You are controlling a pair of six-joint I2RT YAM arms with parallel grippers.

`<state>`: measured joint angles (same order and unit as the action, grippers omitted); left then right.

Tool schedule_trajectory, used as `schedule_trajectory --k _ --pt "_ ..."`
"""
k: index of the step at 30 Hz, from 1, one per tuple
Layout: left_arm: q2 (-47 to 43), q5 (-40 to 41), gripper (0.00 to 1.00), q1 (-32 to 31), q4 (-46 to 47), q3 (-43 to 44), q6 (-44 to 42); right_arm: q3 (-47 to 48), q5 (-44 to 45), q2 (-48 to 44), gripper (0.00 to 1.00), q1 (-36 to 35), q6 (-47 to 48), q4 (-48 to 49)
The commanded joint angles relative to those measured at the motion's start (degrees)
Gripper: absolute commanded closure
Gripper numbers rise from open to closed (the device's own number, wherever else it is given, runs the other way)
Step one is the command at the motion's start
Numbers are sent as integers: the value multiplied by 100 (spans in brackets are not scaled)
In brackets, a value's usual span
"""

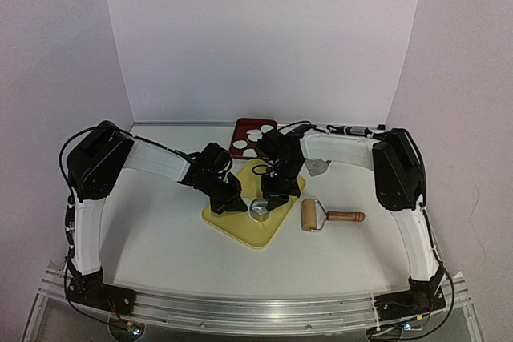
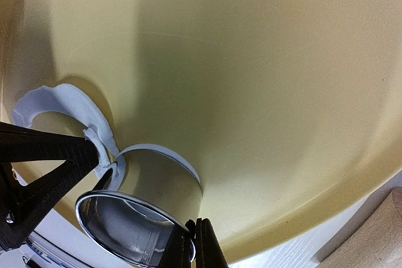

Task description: Roll out the dumpling wrappers from the dough

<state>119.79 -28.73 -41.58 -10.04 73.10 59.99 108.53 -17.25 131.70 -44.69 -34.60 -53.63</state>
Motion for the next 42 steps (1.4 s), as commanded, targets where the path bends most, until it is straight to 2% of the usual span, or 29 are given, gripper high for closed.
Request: schedule_trajectory --k 1,6,16,22,26,32,38,42 --pt "-23 275 100 -17 -140 173 -5 -69 427 252 100 -38 214 -150" --pt "-156 452 100 -31 -296 93 11 -130 797 374 100 -113 407 -219" --pt "-693 1078 100 -43 -725 -407 66 11 2171 479 100 -223 447 -711" --pt "-873 1135 100 -43 -635 -567 76 81 2262 595 100 -272 467 -791" --pt "-930 990 100 -43 -298 -686 53 113 1919 606 100 -279 485 -732" --pt "-725 612 100 -58 -36 -505 -329 -214 216 -83 100 -219 373 396" --pt "-626 686 100 -86 -488 -234 -875 -294 -130 -620 100 -189 280 870" --pt "-599 702 100 -87 -621 -168 -1036 -258 -30 -585 100 -188 374 900"
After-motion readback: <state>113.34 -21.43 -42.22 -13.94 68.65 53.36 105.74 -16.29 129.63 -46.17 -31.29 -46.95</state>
